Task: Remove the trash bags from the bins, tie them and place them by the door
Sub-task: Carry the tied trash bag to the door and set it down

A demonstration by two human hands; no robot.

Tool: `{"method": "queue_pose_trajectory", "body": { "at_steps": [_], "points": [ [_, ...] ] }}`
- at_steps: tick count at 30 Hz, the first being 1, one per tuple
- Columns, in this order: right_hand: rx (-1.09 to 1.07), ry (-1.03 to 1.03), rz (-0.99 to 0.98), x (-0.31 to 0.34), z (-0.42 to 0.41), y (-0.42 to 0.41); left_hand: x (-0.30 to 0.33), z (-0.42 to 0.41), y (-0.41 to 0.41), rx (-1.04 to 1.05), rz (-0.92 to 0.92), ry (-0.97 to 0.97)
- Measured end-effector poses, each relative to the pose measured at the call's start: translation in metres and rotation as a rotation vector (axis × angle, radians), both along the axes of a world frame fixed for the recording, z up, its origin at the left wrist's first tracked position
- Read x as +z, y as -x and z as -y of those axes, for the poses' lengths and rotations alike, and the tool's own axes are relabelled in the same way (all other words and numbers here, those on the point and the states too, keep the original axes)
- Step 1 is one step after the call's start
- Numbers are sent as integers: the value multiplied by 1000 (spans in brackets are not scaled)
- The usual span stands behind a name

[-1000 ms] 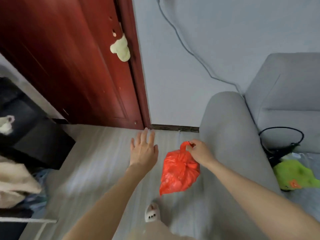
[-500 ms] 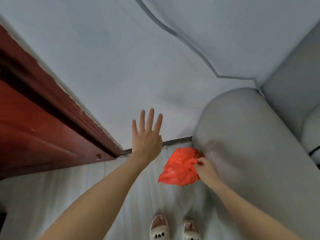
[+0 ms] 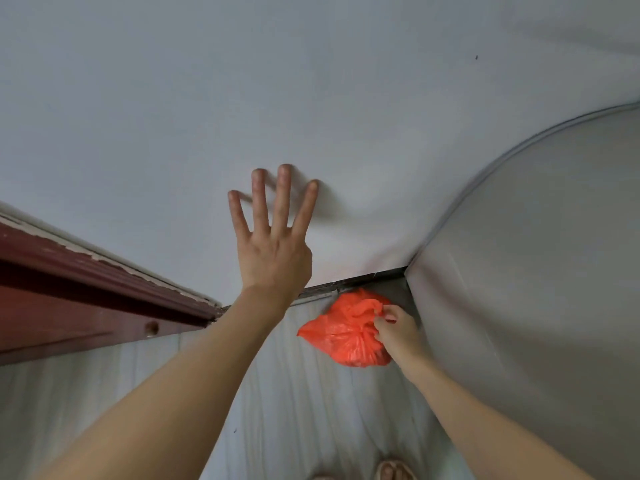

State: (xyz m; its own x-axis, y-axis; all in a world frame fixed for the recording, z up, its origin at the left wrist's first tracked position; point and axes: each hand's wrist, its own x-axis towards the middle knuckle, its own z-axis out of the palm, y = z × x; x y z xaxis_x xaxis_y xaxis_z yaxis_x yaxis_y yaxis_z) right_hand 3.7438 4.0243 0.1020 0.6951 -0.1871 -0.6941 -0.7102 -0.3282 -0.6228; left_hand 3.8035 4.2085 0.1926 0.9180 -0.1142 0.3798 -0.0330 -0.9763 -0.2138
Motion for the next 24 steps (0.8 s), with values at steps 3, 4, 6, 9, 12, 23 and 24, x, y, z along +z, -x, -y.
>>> {"method": "queue_pose_trajectory", "body": {
  "at_steps": [3,4,6,9,12,23,24],
  "points": [
    [136,39,-51,28,-6,-3,10,3,9,25,-119,18],
    [173,57,-65,41,-7,-5,18,5,12,31,-178,23],
    [224,68,-83,70,-10,-9,38,5,19,17,-322,34],
    [322,89,-58,121,-16,-8,74,3,33,57,-562,62],
    [516,108,20,181,-22,4,123,-1,75,182,-635,191],
    [1227,93,321,367,-114,150,286,-35,334,756,-493,795],
    [1328,84,349,380,-127,180,300,-39,375,847,-454,842]
  ]
}}
